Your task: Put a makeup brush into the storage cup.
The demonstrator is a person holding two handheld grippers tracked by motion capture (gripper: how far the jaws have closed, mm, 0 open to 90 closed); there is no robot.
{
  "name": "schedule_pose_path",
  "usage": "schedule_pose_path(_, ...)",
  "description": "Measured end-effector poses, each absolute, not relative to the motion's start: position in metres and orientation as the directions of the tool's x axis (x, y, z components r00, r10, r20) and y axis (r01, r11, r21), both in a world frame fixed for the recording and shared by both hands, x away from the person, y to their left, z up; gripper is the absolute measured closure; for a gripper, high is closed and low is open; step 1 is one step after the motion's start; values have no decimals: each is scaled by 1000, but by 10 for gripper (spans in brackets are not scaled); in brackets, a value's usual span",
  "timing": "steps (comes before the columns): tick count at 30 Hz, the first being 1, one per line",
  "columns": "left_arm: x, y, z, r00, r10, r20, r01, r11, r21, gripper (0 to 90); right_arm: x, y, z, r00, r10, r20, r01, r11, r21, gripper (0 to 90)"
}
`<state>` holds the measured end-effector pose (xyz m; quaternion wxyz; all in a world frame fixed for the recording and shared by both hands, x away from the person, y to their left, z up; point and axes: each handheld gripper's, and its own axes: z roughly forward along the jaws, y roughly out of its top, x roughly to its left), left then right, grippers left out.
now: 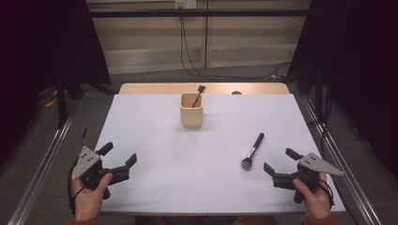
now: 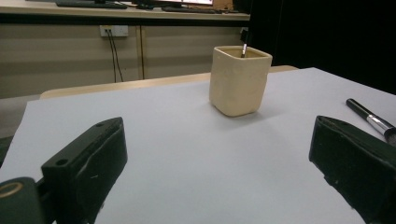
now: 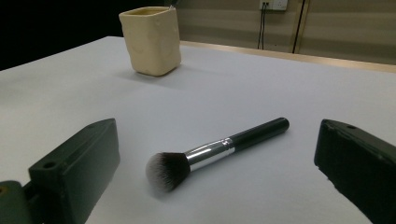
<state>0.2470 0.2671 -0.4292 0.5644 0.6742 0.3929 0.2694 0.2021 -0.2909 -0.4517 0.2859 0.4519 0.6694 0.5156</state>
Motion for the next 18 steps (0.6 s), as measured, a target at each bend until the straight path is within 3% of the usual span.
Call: schedule_pose_path(18, 247, 266, -433, 538, 840, -70, 233, -68, 970, 43, 202, -292, -452, -435, 897, 81, 307, 63, 950, 0)
